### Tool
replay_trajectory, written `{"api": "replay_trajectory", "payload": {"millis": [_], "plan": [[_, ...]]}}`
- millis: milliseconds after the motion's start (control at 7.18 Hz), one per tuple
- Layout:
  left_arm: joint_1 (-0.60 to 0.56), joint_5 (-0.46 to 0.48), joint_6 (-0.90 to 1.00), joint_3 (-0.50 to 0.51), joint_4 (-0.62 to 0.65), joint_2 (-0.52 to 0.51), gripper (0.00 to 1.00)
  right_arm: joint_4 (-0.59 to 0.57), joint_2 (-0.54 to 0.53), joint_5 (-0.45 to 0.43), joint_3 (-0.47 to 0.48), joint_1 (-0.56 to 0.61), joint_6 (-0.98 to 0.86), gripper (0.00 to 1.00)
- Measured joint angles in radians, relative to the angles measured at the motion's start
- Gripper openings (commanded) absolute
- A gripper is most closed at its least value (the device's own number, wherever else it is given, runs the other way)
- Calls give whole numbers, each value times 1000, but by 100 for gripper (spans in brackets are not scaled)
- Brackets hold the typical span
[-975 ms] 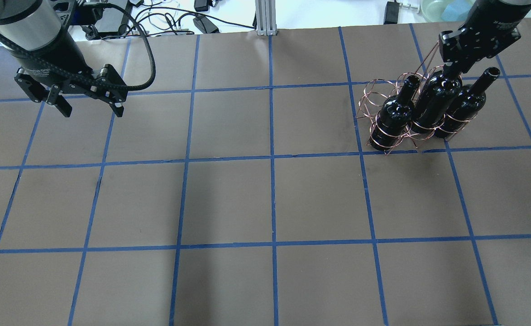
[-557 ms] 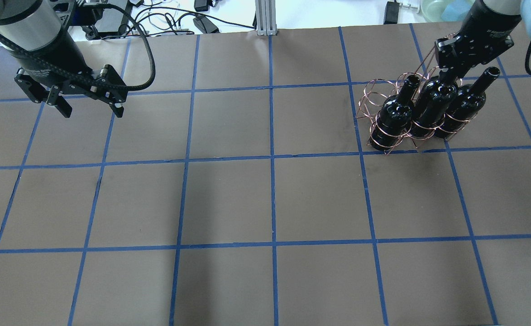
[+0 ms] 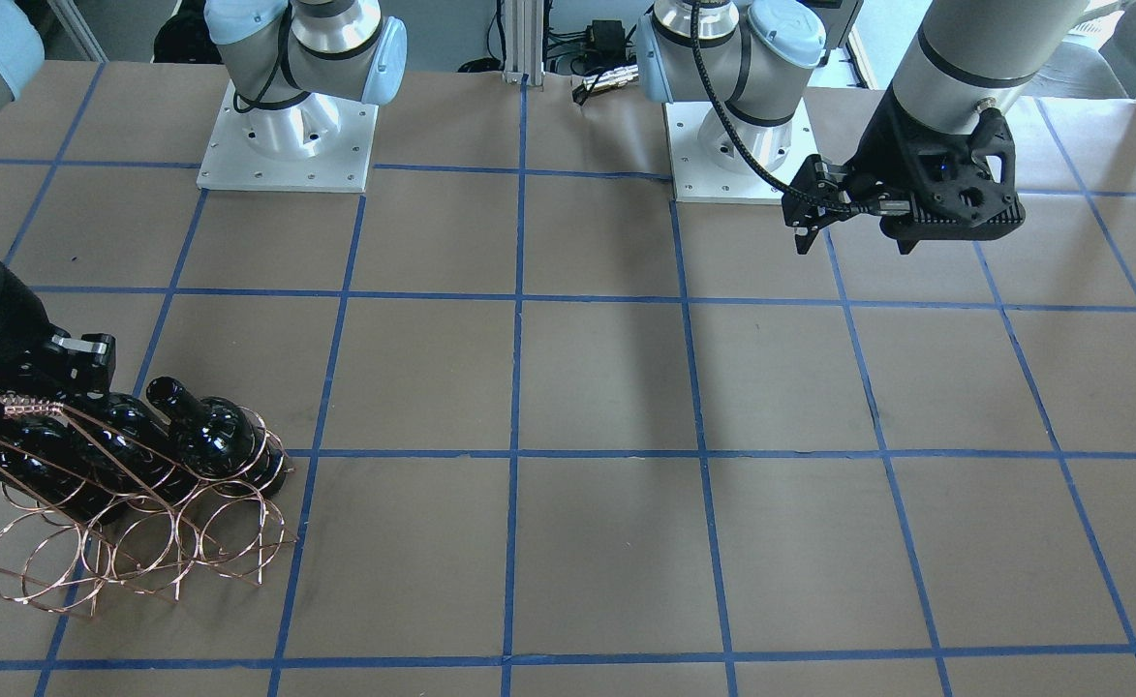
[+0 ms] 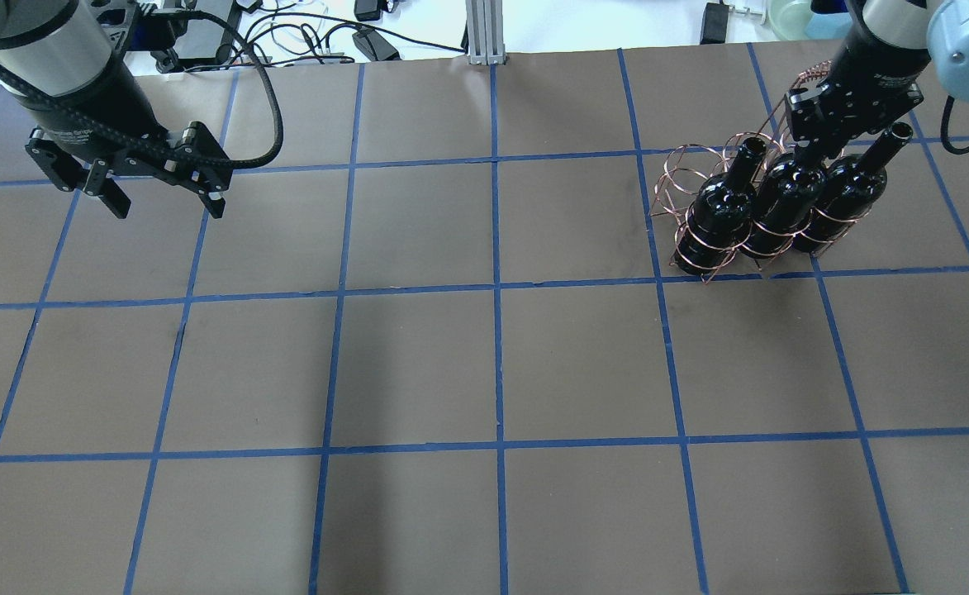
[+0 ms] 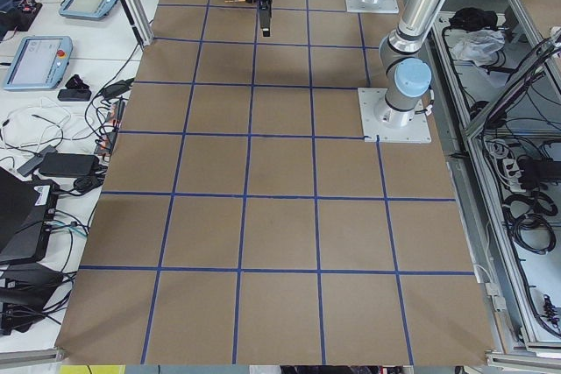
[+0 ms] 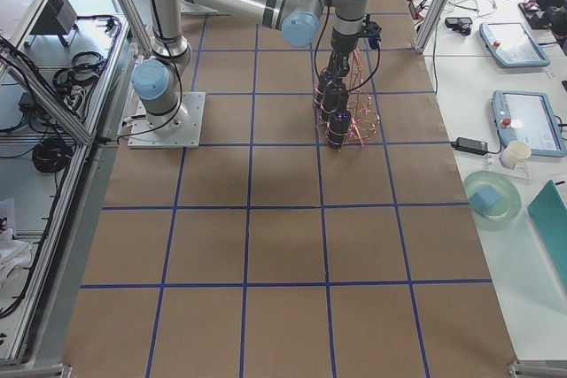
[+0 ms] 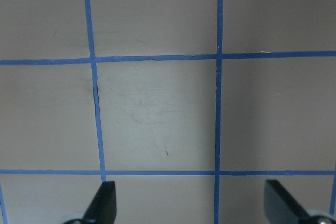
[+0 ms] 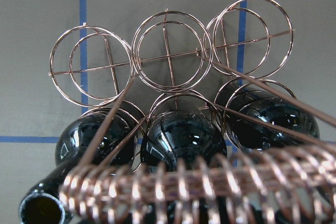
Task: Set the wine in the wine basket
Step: 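Open the right gripper to release the bottle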
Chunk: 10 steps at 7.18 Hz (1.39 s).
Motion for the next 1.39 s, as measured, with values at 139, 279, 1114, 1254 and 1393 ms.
{"api": "replay_trajectory", "payload": {"millis": [139, 279, 1114, 1254, 1393], "plan": [[0, 1, 0, -5, 0, 3, 100, -1, 0, 1, 5, 0, 0, 99], [1, -1, 0, -8, 0, 4, 100, -1, -1, 0, 6, 0, 0, 99], [2, 3, 3, -14, -1, 9, 100, 206, -124, 3, -132, 114, 122, 99], [2, 2, 3, -14, -1, 9, 100, 226, -145, -1, -135, 184, 193, 99], [1, -1, 1, -14, -1, 9, 100, 239, -153, -11, -132, 237, 264, 99]]}}
